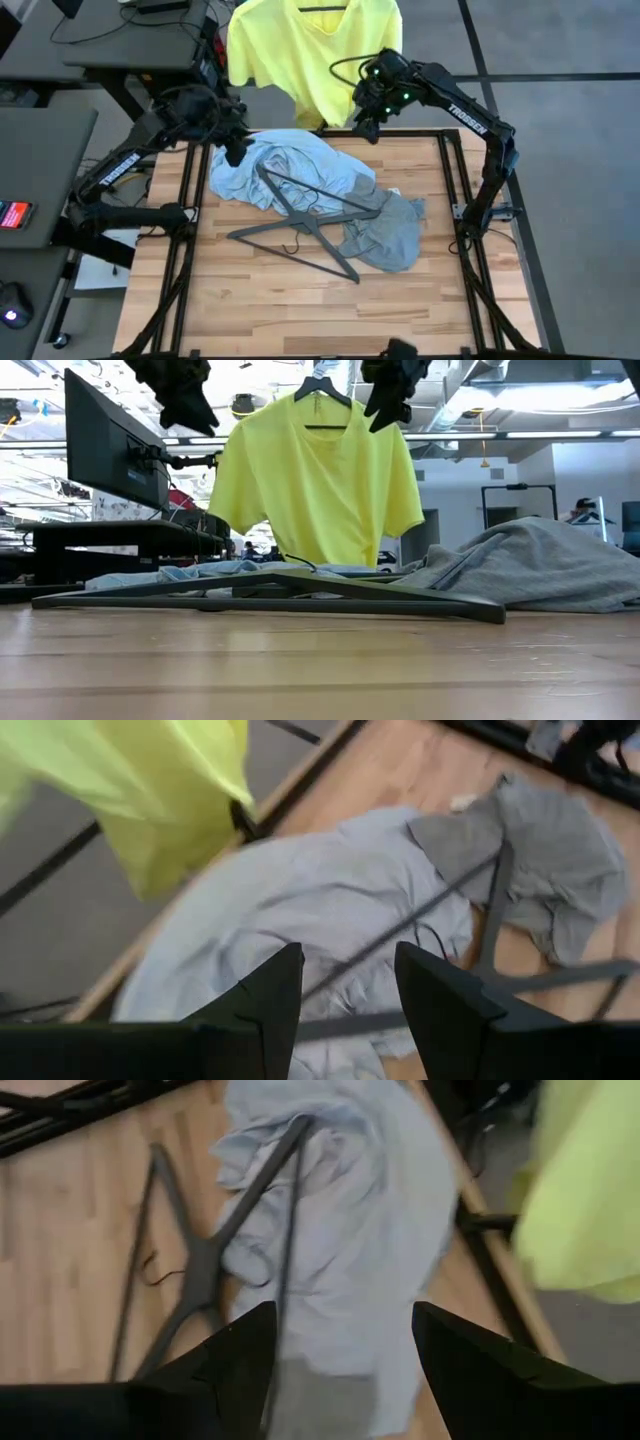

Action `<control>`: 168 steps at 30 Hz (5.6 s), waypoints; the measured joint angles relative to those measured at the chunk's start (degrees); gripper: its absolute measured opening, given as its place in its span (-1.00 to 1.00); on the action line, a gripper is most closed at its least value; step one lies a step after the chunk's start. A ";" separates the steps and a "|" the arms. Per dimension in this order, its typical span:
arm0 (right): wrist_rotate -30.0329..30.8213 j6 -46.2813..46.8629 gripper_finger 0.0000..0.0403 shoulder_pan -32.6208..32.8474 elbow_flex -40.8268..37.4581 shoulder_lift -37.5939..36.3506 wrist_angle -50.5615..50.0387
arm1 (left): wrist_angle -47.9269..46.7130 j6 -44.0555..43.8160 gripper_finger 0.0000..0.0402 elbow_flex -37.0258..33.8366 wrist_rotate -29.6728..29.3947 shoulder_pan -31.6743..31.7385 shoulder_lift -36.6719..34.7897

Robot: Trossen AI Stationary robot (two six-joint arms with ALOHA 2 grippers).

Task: Hang clothes
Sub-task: Hang the blue polo shirt on the rack

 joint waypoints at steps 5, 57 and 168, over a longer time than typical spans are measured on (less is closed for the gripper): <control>4.23 1.61 0.11 5.00 0.00 0.00 -3.78 | 0.73 -2.26 -0.28 -5.30 2.71 -2.68 -0.04; 39.71 35.92 0.11 25.93 -25.57 -14.56 -12.40 | 11.42 12.00 -0.28 -6.64 -13.29 -2.75 26.34; 23.30 17.55 0.11 15.96 -37.46 -16.31 34.29 | -14.69 2.06 -0.99 18.39 -7.27 -1.93 29.09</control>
